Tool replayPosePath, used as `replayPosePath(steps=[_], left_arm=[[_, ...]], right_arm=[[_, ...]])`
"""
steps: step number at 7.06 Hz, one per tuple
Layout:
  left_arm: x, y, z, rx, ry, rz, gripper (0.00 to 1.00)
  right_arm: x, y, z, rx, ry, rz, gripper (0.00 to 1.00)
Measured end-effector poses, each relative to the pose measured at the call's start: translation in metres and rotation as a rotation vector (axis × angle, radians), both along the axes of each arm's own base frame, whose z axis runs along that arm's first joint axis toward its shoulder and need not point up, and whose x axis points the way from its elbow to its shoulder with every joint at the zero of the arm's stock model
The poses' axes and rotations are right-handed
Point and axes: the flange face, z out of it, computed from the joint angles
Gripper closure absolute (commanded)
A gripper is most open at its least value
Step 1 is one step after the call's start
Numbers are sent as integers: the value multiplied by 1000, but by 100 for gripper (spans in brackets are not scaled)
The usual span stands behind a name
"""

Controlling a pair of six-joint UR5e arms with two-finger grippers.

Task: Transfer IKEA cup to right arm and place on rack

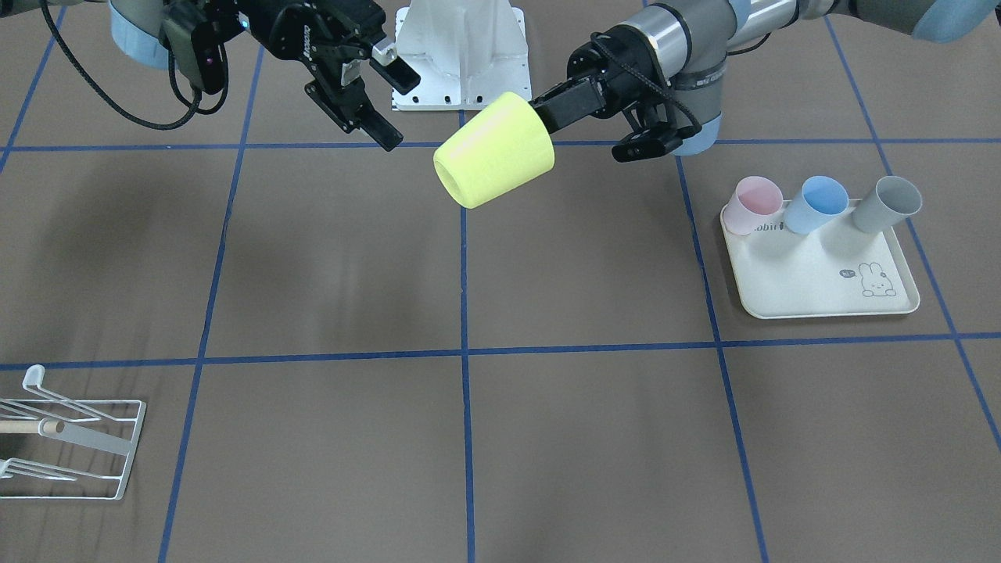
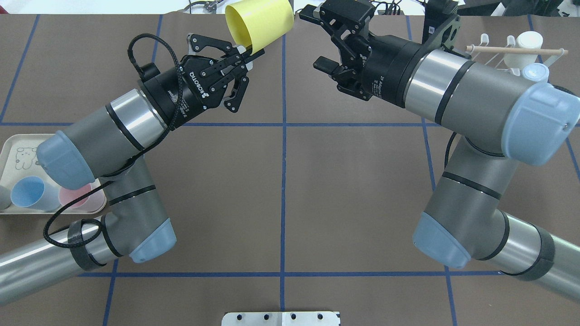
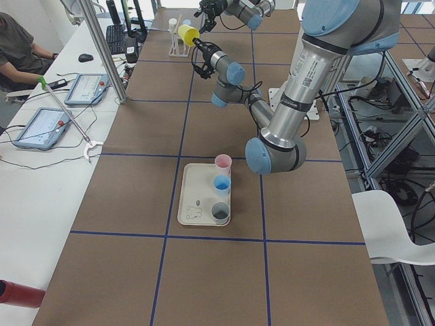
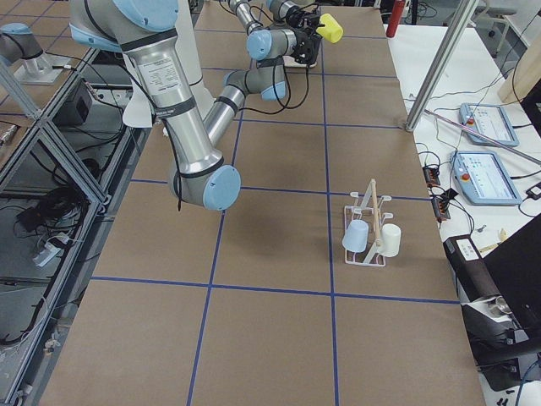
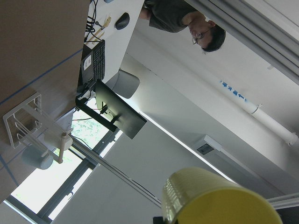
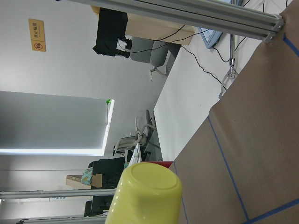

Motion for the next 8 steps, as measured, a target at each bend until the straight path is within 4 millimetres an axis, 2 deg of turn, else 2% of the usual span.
replayPosePath(steps=[3,8], left_arm=[[24,24,-16,-22,45,16,100],[39,41,-32,-42,85,21,100]], right_arm=[[-3,2,1,-15,-11,-10,0],[-5,3,1,-19,-13,-16,0]])
